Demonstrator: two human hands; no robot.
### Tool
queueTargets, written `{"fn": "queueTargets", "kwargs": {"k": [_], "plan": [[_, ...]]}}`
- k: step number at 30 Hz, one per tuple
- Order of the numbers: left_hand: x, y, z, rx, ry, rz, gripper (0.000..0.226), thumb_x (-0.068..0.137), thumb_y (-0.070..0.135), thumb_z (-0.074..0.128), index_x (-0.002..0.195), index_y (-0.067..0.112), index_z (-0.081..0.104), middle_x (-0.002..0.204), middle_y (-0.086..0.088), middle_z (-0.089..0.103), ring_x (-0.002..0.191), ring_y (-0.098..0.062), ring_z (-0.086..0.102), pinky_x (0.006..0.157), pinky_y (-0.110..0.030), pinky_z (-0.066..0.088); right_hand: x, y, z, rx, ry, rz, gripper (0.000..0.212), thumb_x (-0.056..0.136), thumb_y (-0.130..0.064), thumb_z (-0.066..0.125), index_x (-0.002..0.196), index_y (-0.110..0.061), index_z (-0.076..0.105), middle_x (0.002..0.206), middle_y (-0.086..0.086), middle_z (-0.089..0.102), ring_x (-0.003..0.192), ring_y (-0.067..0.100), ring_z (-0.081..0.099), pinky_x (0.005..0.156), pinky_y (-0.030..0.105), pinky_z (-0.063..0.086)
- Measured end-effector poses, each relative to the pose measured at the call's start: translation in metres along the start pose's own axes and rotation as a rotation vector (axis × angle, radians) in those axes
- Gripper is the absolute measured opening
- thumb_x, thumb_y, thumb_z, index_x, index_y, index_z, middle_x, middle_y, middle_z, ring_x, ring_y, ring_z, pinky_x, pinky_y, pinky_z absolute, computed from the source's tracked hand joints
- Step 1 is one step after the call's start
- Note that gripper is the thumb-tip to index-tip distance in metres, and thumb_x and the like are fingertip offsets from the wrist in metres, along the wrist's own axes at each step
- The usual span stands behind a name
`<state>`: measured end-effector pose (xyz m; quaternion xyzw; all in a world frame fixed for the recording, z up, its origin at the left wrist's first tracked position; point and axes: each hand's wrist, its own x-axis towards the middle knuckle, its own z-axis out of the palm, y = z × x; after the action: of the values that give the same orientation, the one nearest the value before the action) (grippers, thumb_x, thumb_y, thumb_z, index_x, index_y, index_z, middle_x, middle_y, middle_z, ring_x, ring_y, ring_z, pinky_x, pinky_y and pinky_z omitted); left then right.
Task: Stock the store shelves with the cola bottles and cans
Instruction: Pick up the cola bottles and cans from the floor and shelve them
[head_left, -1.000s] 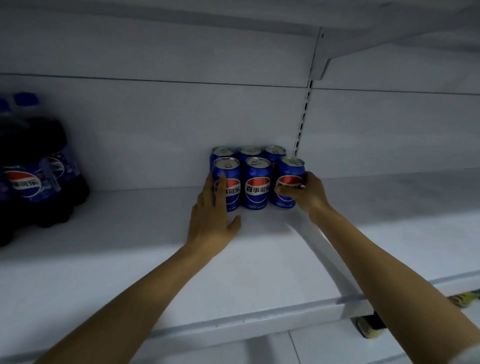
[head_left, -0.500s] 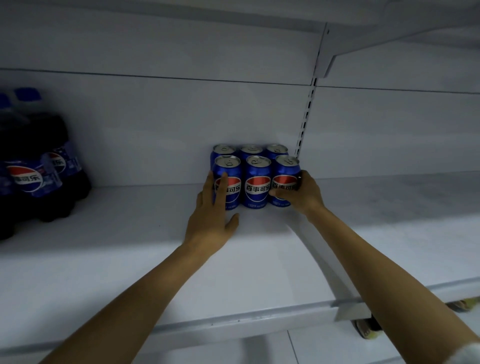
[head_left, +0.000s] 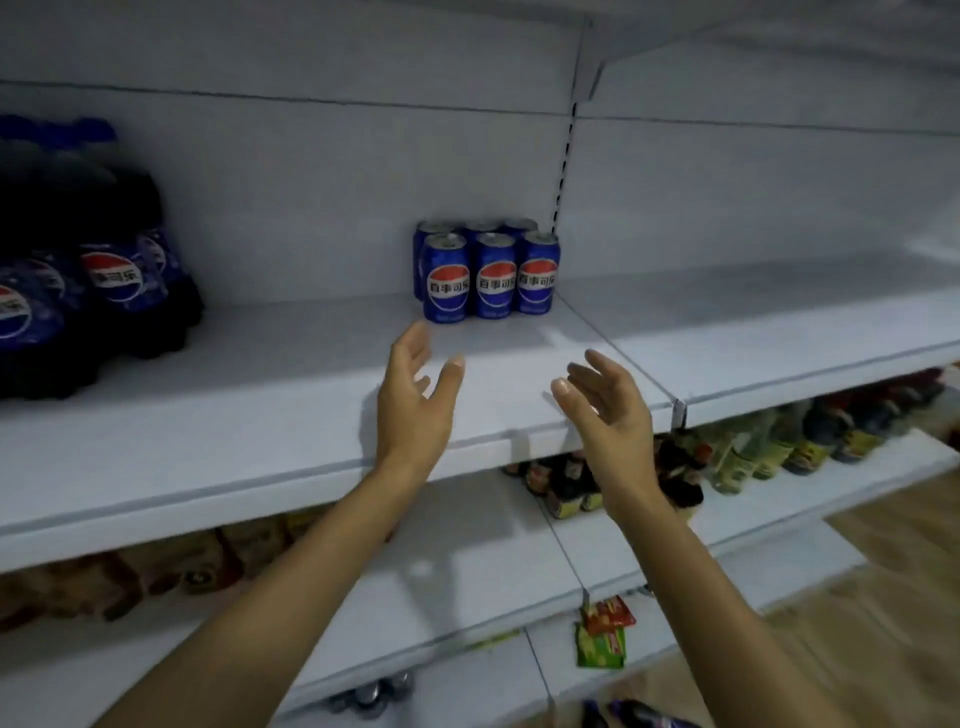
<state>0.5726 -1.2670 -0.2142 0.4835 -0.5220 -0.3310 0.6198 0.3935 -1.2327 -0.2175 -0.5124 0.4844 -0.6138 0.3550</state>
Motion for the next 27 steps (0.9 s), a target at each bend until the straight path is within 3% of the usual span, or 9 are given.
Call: {"fn": "queueTargets", "kwargs": {"k": [3, 5, 9, 13, 19, 23, 27], "plan": [[-0.068, -0.001, -0.018, -0.041, -0.115, 0.016, 0.036, 0.093, 0.019, 0.059, 0.124, 0.031, 0.046, 0.126, 0.017, 0.053, 0.117, 0.000, 0.052, 0.095, -0.015, 0.043, -0.075, 0.008, -0.015, 0.015, 0.050, 0.086, 0.057, 0.077, -0.043, 0.069, 0.130, -0.028, 0.053, 0.121, -0.009, 0.063, 0.109, 0.000, 0.061, 0.080, 0.014, 0.051], [-0.120, -0.014, -0.033, -0.046, -0.205, -0.027, 0.032, 0.094, 0.019, 0.058, 0.122, 0.030, 0.048, 0.122, 0.017, 0.054, 0.114, 0.001, 0.053, 0.091, -0.012, 0.044, -0.134, 0.024, -0.031, -0.014, 0.099, 0.187, 0.047, 0.081, -0.043, 0.067, 0.125, -0.032, 0.055, 0.120, -0.009, 0.064, 0.108, 0.002, 0.062, 0.084, 0.021, 0.053], [-0.214, -0.041, -0.051, 0.036, -0.345, -0.167, 0.022, 0.096, 0.025, 0.054, 0.117, 0.029, 0.054, 0.111, 0.026, 0.053, 0.097, 0.021, 0.050, 0.074, 0.002, 0.039, -0.246, 0.050, -0.076, -0.077, 0.225, 0.381, 0.029, 0.085, -0.031, 0.070, 0.113, -0.029, 0.062, 0.110, -0.002, 0.070, 0.101, 0.013, 0.067, 0.084, 0.031, 0.055], [-0.278, -0.052, -0.050, 0.081, -0.481, -0.258, 0.015, 0.095, 0.021, 0.055, 0.108, 0.027, 0.061, 0.104, 0.023, 0.059, 0.092, 0.015, 0.055, 0.073, 0.000, 0.042, -0.321, 0.049, -0.121, -0.036, 0.380, 0.523, 0.029, 0.083, -0.030, 0.069, 0.111, -0.026, 0.062, 0.108, 0.005, 0.071, 0.099, 0.018, 0.069, 0.082, 0.031, 0.051], [-0.337, -0.064, -0.023, 0.147, -0.600, -0.295, 0.020, 0.094, 0.019, 0.056, 0.092, 0.036, 0.065, 0.098, 0.020, 0.066, 0.093, 0.006, 0.059, 0.078, -0.006, 0.044, -0.367, 0.055, -0.186, -0.024, 0.474, 0.657, 0.041, 0.082, -0.033, 0.070, 0.118, -0.013, 0.061, 0.101, 0.006, 0.074, 0.087, 0.016, 0.072, 0.077, 0.031, 0.054], [-0.367, -0.082, 0.028, 0.164, -0.665, -0.416, 0.016, 0.093, 0.018, 0.058, 0.092, 0.031, 0.067, 0.096, 0.015, 0.069, 0.089, 0.004, 0.061, 0.074, -0.005, 0.044, -0.370, 0.072, -0.241, -0.051, 0.510, 0.724, 0.030, 0.085, -0.030, 0.069, 0.112, -0.016, 0.063, 0.100, 0.006, 0.074, 0.087, 0.015, 0.072, 0.075, 0.029, 0.052], [-0.392, -0.111, 0.106, 0.242, -0.726, -0.515, 0.015, 0.092, 0.016, 0.059, 0.096, 0.029, 0.066, 0.098, 0.020, 0.064, 0.090, 0.004, 0.058, 0.074, -0.004, 0.042, -0.366, 0.102, -0.310, -0.066, 0.524, 0.834, 0.025, 0.087, -0.027, 0.069, 0.108, -0.017, 0.064, 0.100, 0.008, 0.074, 0.091, 0.021, 0.071, 0.084, 0.036, 0.054]]}}
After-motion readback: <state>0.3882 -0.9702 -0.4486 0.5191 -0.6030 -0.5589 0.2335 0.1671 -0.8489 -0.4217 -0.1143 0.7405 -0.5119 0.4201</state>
